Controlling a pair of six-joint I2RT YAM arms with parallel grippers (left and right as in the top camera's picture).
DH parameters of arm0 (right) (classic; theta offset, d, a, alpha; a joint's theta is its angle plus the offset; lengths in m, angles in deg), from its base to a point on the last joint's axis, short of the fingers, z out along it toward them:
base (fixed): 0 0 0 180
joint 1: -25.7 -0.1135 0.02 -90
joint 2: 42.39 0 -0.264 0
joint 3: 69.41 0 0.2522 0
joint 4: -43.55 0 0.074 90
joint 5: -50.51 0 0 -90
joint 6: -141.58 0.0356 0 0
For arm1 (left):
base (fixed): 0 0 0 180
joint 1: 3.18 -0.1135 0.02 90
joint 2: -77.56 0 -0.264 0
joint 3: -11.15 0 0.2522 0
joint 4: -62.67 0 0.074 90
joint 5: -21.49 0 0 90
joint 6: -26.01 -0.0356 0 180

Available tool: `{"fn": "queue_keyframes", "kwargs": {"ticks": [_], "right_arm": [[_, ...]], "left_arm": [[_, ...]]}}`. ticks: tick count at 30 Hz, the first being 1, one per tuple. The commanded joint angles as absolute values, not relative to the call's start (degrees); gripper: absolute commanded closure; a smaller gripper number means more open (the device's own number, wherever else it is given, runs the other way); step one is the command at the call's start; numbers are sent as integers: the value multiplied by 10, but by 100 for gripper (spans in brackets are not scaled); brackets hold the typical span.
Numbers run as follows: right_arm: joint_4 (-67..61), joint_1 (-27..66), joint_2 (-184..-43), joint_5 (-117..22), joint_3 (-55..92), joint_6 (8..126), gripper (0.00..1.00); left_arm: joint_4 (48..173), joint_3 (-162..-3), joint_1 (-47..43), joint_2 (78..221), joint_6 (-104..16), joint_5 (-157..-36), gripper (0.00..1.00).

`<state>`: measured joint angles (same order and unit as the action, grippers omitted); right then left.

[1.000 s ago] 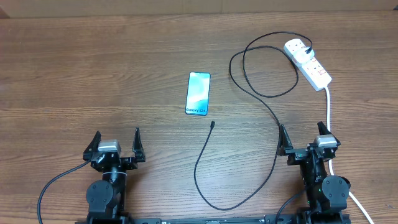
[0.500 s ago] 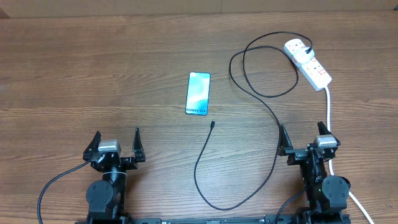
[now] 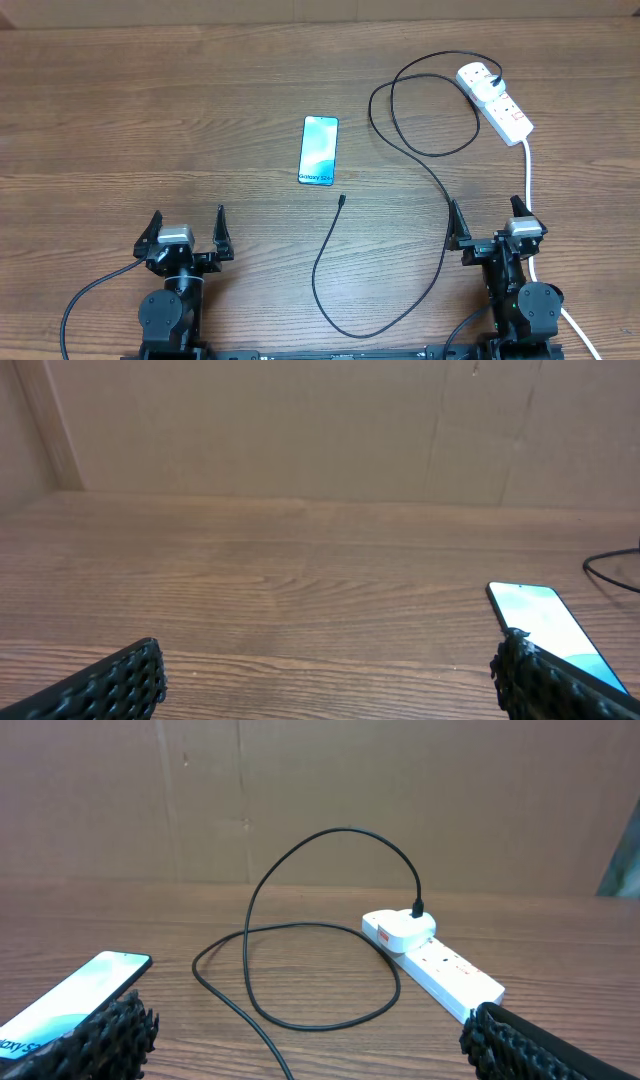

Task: Plug charger to phone and switch on socket

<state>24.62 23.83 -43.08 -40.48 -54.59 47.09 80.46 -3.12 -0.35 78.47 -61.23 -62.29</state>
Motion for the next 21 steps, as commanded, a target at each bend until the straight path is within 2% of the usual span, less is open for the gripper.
{"fn": "queue_keyframes", "kwargs": {"ticks": [1, 7, 10, 17, 21], "right_arm": [[250, 241, -426, -397, -552, 470, 0], [250, 241, -426, -397, -552, 470, 0], [250, 241, -426, -397, -552, 470, 0], [250, 241, -426, -397, -552, 470, 0], [250, 241, -426, -397, -552, 470, 0]], "left_arm": [[804, -29, -9, 779, -623, -625, 0], [803, -29, -9, 779, -623, -638, 0], [806, -29, -9, 779, -608, -730, 0], [767, -29, -9, 779, -455, -852, 0], [727, -29, -9, 779, -354, -868, 0]]}}
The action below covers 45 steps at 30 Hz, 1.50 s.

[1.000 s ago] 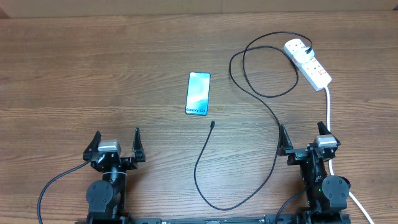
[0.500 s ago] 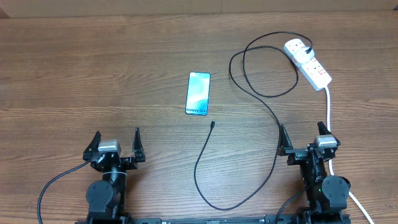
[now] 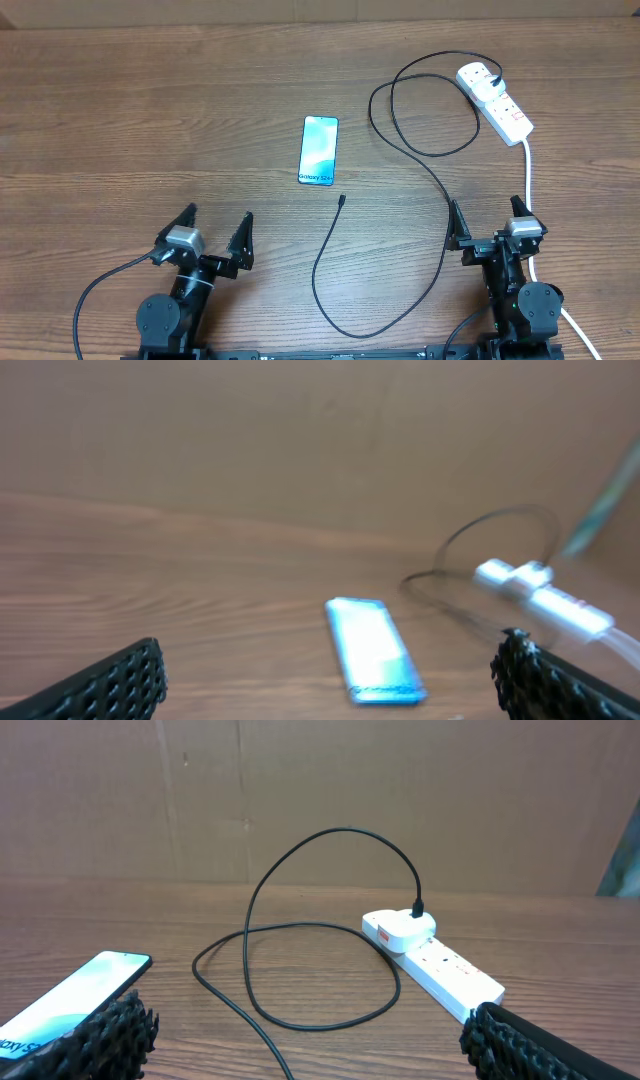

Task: Plug charger to phone and switch on socket
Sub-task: 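Move the left gripper forward over the Galaxy phone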

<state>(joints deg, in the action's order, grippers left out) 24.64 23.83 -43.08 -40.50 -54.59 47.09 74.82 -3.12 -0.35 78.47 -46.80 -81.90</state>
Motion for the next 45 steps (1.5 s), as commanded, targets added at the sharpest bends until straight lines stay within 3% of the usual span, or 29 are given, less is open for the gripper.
{"fn": "queue_keyframes", "kwargs": {"ticks": [1, 8, 14, 21, 26, 27, 29, 32, 36, 40, 45], "right_arm": [[250, 241, -426, -397, -552, 470, 0], [250, 241, -426, -397, -552, 470, 0], [250, 241, -426, -397, -552, 470, 0], [250, 241, -426, -397, -552, 470, 0], [250, 241, -426, -397, -552, 470, 0], [250, 241, -426, -397, -552, 470, 0], [250, 241, -426, -398, -552, 470, 0], [250, 241, -426, -397, -552, 470, 0], [250, 241, -426, -397, -552, 470, 0], [250, 241, -426, -397, -552, 470, 0], [250, 241, -426, -397, -552, 470, 0]], "left_arm": [[709, -29, -9, 779, -340, -868, 0], [462, -34, -9, 779, -329, -889, 0], [451, -89, -9, 779, -332, -877, 0], [624, -287, -9, 849, -442, -846, 0], [922, -509, -9, 1001, -450, -825, 0], [1052, -613, -9, 1090, -462, -844, 0], [1132, -693, -9, 1166, -473, -886, 0], [1200, -770, -9, 1255, -473, -988, 0], [1193, -796, -9, 1346, -479, -1073, 0], [1210, -818, 0, 1392, -472, -1054, 0], [1334, -919, 77, 1464, -471, -883, 0]]}}
